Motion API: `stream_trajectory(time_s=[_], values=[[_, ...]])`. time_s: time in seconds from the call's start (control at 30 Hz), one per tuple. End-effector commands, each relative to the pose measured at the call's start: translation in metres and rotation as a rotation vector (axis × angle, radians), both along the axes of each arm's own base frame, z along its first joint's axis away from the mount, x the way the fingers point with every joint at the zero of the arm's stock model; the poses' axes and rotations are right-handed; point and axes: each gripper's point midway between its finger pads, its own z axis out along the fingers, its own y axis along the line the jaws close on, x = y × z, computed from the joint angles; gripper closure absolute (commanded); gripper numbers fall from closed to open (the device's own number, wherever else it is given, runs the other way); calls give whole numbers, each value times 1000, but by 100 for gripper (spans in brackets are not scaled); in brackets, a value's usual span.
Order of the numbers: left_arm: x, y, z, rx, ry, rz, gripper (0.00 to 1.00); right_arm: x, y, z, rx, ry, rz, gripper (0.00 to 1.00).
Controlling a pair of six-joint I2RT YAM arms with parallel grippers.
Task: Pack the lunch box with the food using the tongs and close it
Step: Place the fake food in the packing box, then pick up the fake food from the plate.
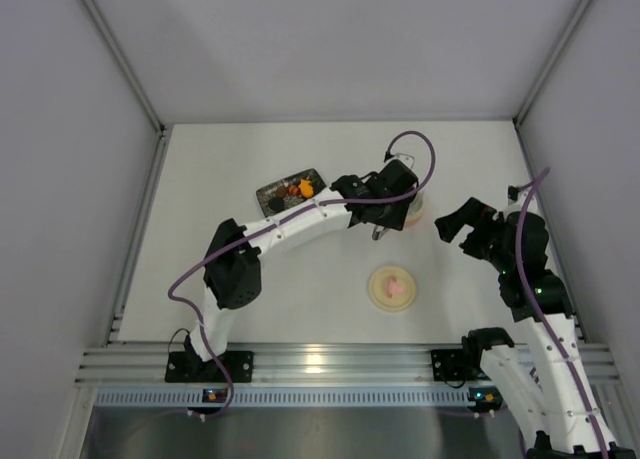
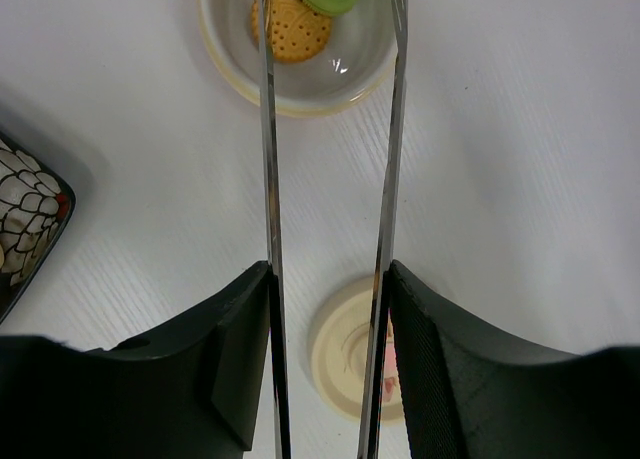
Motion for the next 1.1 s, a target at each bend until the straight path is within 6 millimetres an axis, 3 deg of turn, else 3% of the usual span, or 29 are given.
stream_trajectory(time_s=[0.0, 0.07, 0.27, 0.37, 0.4, 0.5, 0.53, 0.6, 0.63, 0.67, 0.73, 0.77, 0.8, 0.9, 1.07], values=[[11, -10, 29, -64, -72, 3, 47, 0, -6, 8, -11, -22, -17, 1], [11, -8, 35, -67, -83, 5, 47, 0, -6, 8, -12, -24, -17, 0], [10, 12, 79, -99, -164, 35, 47, 1, -4, 6, -4, -23, -12, 1], [2, 38, 111, -117, -209, 72, 47, 1, -3, 5, 2, -22, -8, 1], [-1, 50, 102, -84, -199, 88, 47, 2, -2, 4, 3, -19, -5, 1], [-8, 90, 111, -48, -226, 193, 46, 2, -1, 1, 10, -20, 0, 1], [-15, 109, 91, 19, -203, 215, 46, 2, 0, -1, 13, -16, 0, 0], [-21, 139, 92, 31, -207, 288, 45, 4, 1, -2, 18, -20, 3, 0], [-28, 155, 71, 74, -181, 301, 44, 4, 2, -5, 22, -13, 8, 1], [-32, 168, 75, 52, -182, 330, 44, 5, 3, -5, 29, -15, 11, 0], [-33, 193, 63, 66, -155, 383, 44, 6, 6, -7, 40, -13, 23, 0], [-37, 206, 44, 92, -126, 396, 44, 7, 7, -8, 47, -14, 25, 1], [-35, 220, 46, 64, -116, 432, 45, 7, 8, -9, 50, -12, 30, 1], [-36, 246, 31, 64, -87, 481, 45, 8, 10, -11, 58, -10, 40, 1], [-30, 268, 12, 117, -57, 518, 45, 10, 13, -14, 66, -3, 49, 0]])
